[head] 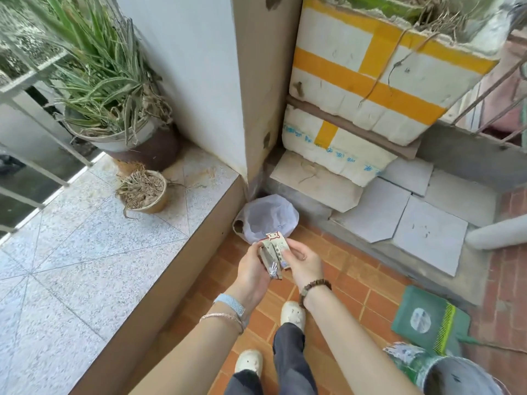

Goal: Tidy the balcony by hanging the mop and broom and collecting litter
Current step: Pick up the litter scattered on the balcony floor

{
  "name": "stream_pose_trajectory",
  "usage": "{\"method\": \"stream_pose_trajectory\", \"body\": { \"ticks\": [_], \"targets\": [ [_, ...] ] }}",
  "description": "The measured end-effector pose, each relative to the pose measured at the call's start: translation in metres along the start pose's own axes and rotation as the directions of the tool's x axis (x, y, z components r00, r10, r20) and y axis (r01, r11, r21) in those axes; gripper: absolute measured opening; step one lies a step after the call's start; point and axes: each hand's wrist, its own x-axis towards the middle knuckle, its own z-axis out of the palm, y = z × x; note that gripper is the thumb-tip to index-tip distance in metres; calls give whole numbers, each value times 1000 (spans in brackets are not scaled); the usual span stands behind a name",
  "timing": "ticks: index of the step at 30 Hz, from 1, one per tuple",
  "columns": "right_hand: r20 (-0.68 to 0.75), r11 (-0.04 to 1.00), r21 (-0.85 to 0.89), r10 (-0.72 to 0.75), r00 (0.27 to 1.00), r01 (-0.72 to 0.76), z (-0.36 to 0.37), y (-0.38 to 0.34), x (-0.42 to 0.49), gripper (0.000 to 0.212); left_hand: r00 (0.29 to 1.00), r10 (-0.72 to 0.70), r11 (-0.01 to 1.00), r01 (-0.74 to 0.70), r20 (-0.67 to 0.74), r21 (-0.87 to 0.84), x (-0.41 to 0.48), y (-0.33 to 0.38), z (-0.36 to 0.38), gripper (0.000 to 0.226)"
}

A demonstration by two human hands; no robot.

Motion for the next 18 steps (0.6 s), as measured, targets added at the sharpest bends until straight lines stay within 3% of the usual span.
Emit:
{"method": "stream_pose_trajectory", "body": {
  "ticks": [10,18],
  "targets": [
    [92,993,-92,82,992,-74,-5,41,162,29,999,-16,1000,16,-41,-7,144,-14,34,39],
    [84,971,63,225,971,-231,18,148,284,32,998,-27,1000,27,-55,2,289,-47,7,33]
  ]
}}
